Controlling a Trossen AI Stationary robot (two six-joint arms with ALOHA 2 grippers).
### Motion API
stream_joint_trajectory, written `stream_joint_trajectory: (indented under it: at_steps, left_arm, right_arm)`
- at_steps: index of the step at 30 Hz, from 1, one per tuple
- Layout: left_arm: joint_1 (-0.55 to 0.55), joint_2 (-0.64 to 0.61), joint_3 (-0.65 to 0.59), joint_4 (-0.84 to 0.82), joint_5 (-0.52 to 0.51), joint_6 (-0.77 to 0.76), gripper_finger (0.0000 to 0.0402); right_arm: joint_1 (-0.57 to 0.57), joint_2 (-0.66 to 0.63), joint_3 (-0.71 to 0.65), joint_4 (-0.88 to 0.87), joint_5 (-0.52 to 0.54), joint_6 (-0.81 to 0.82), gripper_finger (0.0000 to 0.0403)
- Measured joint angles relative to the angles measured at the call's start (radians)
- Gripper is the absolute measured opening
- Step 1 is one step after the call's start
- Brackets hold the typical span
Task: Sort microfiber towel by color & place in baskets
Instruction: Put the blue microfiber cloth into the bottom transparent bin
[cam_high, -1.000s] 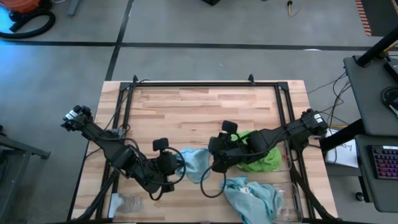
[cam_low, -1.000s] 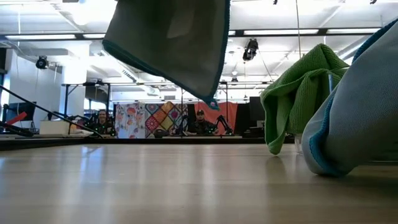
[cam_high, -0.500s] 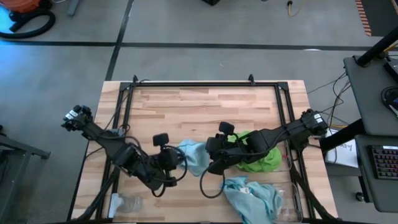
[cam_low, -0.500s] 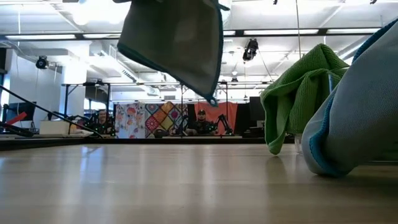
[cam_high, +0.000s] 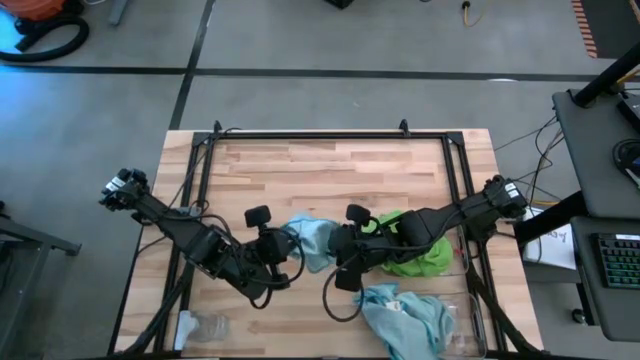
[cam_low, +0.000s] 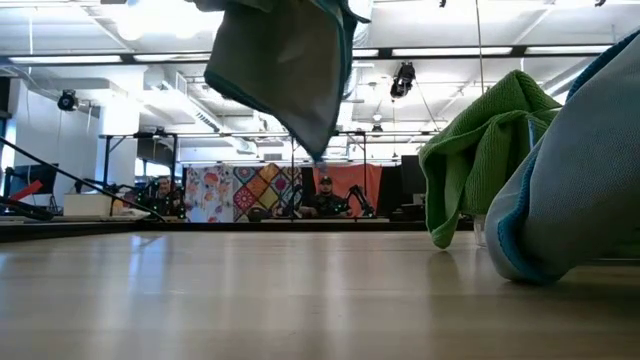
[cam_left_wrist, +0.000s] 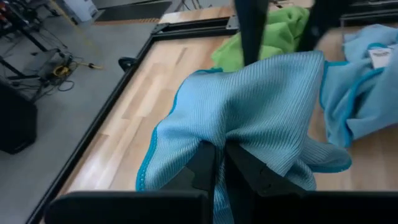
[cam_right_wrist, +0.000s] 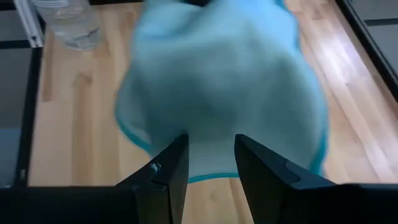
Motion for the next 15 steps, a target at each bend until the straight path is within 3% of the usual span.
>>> stream_joint_trajectory:
  at_steps: [15]
  left_arm:
    - [0.048,0.0,0.0,-0.018,-0.017,-0.001,0.0006]
  right_arm:
    - [0.016,0.0,0.0,0.038,-0.054,-0.001,0.0125]
